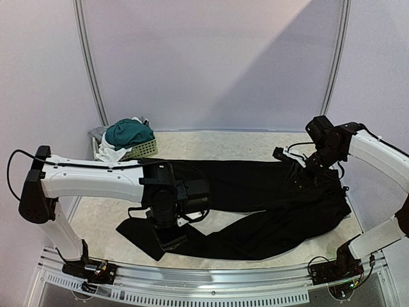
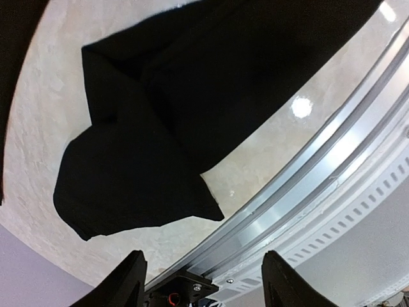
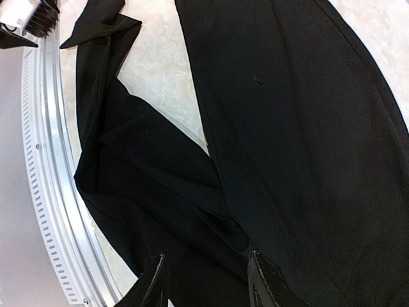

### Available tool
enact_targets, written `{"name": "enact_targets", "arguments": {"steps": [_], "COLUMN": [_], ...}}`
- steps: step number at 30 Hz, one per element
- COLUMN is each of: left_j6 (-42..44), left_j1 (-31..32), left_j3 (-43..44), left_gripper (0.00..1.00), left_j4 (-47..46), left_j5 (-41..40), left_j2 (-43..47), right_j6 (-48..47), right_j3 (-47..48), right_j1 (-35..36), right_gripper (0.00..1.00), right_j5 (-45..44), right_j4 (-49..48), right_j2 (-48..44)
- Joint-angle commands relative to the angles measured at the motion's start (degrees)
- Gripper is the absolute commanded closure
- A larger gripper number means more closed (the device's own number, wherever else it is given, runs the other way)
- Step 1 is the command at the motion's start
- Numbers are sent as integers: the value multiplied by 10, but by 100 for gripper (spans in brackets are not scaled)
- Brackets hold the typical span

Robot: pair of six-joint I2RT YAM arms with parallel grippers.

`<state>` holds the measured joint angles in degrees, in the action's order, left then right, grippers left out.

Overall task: Fold and stack the mixed laundry pile
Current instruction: Adjust the flattened trousers at the center of the board.

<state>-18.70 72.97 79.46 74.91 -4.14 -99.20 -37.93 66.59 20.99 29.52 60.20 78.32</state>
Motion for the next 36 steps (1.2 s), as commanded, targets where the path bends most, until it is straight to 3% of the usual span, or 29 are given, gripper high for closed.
{"name": "enact_targets", "arguments": {"steps": [1,5,10,17,20,28,36], "left_j6": [-23,-62,-103,-91,-81,-77,-9], "left_j1": [19,26,26,24,20,-7,-174], "left_j3": [-48,-79,-113,-99,-98,-87,2], "left_gripper": [36,37,45,77,99,100,100], "left_j4": [-1,-39,-114,-73,-72,-44,45], "left_j5": [21,-13,-26,-78,-71,-75,-212], "left_j2": [-44,-74,-71,-82,-76,-15,56], "right_j6": [-2,-3,-4,-3,-1,1,4], "right_j3": [-13,-14,-19,-23,-22,-25,-18], "right_j1": [2,2,2,2,2,2,2], "right_gripper": [57,57,57,57,57,57,57], "right_j5": [-12,-14,-15,-15,-15,-17,-26], "right_j4": [5,6,4,-2,-2,-2,-8], "right_j2": [-18,-20,-19,-19,-20,-28,-27]}}
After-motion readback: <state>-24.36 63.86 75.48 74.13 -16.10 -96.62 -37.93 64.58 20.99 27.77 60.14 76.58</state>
